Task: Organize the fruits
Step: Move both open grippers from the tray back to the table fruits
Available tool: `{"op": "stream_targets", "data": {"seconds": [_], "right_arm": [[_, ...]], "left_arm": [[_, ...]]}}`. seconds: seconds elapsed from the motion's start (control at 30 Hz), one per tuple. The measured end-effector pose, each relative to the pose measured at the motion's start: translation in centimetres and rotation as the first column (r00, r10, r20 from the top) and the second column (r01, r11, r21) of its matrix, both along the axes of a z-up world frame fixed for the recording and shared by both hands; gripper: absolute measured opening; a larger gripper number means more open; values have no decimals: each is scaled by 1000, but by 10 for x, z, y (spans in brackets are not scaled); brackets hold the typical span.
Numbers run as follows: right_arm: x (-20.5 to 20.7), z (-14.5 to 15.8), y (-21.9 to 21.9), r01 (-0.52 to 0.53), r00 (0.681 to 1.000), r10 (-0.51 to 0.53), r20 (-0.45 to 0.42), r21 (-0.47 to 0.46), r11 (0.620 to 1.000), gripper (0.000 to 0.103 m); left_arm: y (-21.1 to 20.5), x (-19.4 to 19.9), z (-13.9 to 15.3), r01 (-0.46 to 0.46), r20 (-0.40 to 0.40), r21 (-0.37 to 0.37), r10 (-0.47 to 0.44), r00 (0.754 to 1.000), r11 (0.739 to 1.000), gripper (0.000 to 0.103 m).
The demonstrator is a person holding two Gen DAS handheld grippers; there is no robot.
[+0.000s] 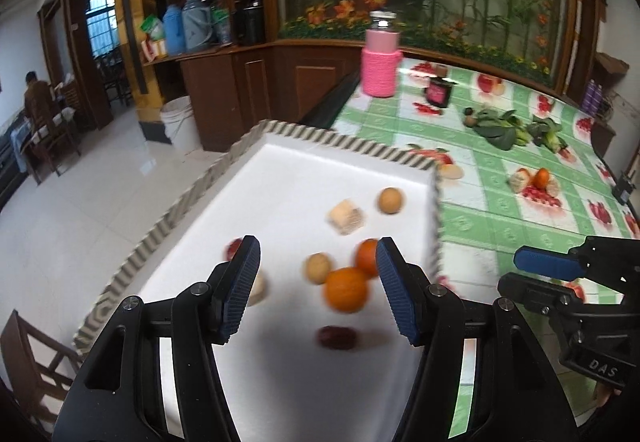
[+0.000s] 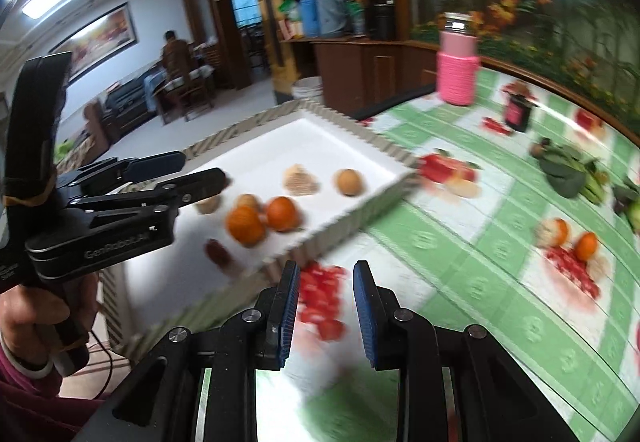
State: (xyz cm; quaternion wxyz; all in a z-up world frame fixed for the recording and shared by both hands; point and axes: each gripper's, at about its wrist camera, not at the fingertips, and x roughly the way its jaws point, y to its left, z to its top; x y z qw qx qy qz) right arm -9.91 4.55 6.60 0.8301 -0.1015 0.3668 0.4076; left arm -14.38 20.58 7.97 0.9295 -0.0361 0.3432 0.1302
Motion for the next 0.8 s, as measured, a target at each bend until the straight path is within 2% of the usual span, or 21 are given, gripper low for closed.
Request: {"op": "stream_targets", "data": {"seconds": [0.37, 0.8], "right_arm": [[22, 0, -74, 202, 979, -202, -16, 52, 978, 27], [48, -11, -130, 316, 948, -314, -45, 37, 948, 27]], "left_arm": [[-77, 34, 0, 155, -11, 13, -155, 988, 988, 61], [-125, 68, -9, 230, -41, 20, -229, 973, 973, 61]]}}
